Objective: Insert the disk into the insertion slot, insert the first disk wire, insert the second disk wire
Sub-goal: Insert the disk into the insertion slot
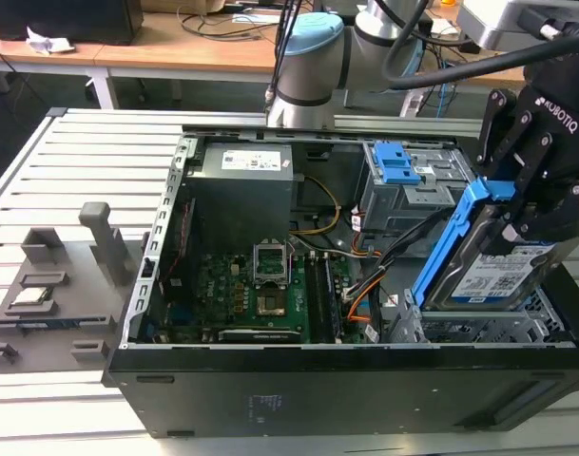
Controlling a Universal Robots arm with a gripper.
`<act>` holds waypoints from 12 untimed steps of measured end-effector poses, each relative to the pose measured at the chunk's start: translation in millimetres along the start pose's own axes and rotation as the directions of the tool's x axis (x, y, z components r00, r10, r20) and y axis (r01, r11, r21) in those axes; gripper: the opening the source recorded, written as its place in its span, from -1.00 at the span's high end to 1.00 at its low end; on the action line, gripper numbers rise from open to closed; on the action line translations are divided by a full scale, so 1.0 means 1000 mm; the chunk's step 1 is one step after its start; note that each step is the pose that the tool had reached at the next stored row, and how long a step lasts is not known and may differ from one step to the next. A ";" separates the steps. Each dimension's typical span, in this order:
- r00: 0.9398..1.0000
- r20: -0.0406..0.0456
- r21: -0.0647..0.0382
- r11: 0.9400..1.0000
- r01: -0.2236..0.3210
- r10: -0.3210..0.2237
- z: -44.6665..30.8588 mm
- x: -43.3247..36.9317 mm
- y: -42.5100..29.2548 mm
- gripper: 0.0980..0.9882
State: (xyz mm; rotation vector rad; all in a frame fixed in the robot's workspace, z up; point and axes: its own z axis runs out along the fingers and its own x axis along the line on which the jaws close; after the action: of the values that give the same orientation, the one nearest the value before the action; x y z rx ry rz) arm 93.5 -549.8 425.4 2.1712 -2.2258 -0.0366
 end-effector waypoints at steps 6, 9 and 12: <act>1.000 0.000 0.000 1.000 0.000 0.000 0.0126 -0.0001 -0.0005 0.40; 1.000 0.000 0.000 1.000 0.000 0.000 0.0182 -0.0001 -0.0007 0.40; 1.000 0.000 0.000 1.000 0.000 0.000 0.0236 -0.0001 -0.0009 0.40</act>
State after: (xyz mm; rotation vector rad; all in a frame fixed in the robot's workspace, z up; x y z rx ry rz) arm 93.5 -549.9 401.8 2.1711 -2.2258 -0.0365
